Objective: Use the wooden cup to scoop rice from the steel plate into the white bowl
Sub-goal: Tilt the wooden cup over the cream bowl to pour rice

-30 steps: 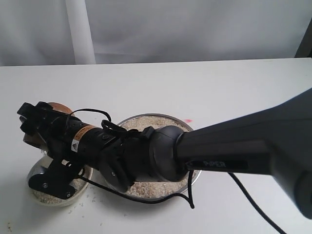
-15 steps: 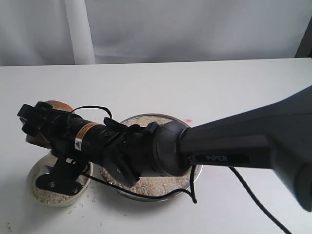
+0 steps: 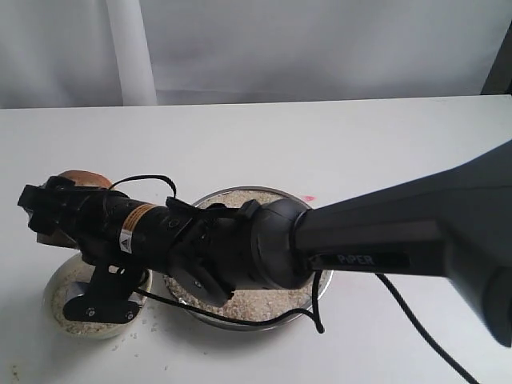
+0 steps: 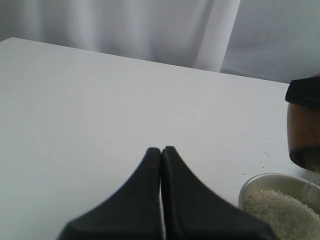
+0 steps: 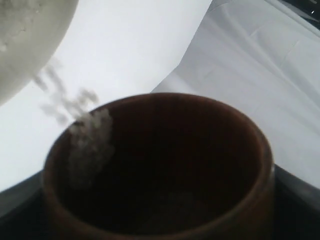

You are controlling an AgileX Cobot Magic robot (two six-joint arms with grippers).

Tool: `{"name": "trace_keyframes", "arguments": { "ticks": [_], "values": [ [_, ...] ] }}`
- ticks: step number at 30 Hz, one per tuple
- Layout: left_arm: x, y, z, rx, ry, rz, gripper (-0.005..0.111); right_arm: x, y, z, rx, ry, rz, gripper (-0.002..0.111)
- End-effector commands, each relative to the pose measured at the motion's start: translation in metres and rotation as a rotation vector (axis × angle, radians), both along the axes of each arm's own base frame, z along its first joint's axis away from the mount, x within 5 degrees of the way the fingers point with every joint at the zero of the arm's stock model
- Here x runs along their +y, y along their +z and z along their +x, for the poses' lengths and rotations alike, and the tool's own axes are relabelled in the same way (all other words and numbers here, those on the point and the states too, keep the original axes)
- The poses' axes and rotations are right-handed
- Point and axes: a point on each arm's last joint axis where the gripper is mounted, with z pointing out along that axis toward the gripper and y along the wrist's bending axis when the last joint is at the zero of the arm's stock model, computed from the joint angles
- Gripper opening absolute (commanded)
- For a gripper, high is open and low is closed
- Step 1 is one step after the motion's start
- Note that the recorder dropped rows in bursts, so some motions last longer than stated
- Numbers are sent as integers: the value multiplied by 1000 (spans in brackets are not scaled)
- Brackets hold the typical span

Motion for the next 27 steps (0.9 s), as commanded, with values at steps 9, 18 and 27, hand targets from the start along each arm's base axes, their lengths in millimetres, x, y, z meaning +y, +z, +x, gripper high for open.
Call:
{"name": "trace_keyframes", "arguments": {
  "ticks": [9, 18, 27],
  "values": [
    [-1, 2, 0, -13, -6, -6, 0, 1, 8, -1, -118, 73, 18, 0],
    [-1, 2, 0, -13, -6, -6, 0, -1, 8, 3, 6, -12, 93, 0],
    [-1, 2, 0, -13, -6, -6, 0, -14, 44, -1, 599, -257, 246, 0]
  ]
}}
